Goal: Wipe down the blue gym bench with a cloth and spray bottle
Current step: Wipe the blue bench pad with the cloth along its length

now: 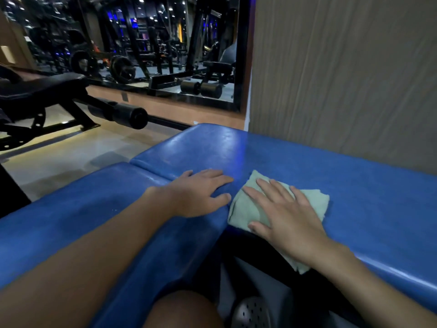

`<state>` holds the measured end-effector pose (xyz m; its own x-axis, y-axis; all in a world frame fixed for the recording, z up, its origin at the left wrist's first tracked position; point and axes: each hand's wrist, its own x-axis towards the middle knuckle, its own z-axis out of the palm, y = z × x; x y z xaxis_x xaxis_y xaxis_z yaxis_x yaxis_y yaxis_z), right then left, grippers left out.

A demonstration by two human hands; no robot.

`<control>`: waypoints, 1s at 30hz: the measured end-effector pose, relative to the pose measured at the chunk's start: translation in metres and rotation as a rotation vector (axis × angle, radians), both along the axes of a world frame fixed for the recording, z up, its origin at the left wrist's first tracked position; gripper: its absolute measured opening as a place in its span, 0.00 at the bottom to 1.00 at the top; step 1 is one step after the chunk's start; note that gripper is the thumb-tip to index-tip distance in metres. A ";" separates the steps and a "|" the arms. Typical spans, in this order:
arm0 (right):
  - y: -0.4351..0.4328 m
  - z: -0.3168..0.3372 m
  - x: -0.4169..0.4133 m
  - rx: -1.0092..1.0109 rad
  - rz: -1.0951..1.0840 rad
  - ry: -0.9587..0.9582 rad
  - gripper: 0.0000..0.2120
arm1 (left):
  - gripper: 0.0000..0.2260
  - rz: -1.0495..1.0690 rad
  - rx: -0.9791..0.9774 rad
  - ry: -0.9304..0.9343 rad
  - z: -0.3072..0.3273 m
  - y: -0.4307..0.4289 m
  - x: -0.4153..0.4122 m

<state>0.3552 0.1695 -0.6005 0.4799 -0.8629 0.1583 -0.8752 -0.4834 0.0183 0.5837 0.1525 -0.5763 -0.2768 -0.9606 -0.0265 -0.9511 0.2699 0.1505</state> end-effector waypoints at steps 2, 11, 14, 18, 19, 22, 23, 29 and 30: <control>0.009 -0.004 -0.007 -0.038 -0.005 0.020 0.35 | 0.26 -0.006 -0.001 -0.051 -0.003 0.003 -0.011; 0.021 -0.019 -0.026 -0.244 0.015 -0.002 0.42 | 0.29 -0.013 0.040 -0.057 0.001 0.008 -0.030; 0.028 -0.026 -0.042 -0.338 0.004 0.025 0.44 | 0.30 -0.059 0.038 -0.060 -0.002 0.011 -0.047; 0.018 -0.024 -0.027 -0.330 -0.025 0.058 0.44 | 0.28 -0.057 0.052 -0.070 -0.002 0.012 -0.060; 0.016 -0.024 -0.028 -0.332 -0.010 0.038 0.44 | 0.28 -0.047 0.054 -0.064 -0.001 0.011 -0.059; 0.025 -0.026 -0.054 -0.354 0.026 0.030 0.43 | 0.28 -0.080 0.047 -0.065 -0.001 0.013 -0.066; 0.031 -0.027 -0.069 -0.374 0.026 0.041 0.42 | 0.28 -0.111 0.038 -0.062 -0.002 0.014 -0.071; 0.056 -0.028 -0.134 -0.393 -0.063 0.121 0.39 | 0.39 -0.243 0.009 -0.211 -0.009 0.016 -0.097; 0.054 -0.028 -0.129 -0.376 -0.079 0.124 0.40 | 0.39 -0.247 0.001 -0.226 -0.010 0.016 -0.098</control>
<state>0.2257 0.2235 -0.6281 0.4498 -0.7908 0.4150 -0.8895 -0.3546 0.2883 0.4861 0.1681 -0.5868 -0.4885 -0.8649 -0.1152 -0.8661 0.4967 -0.0564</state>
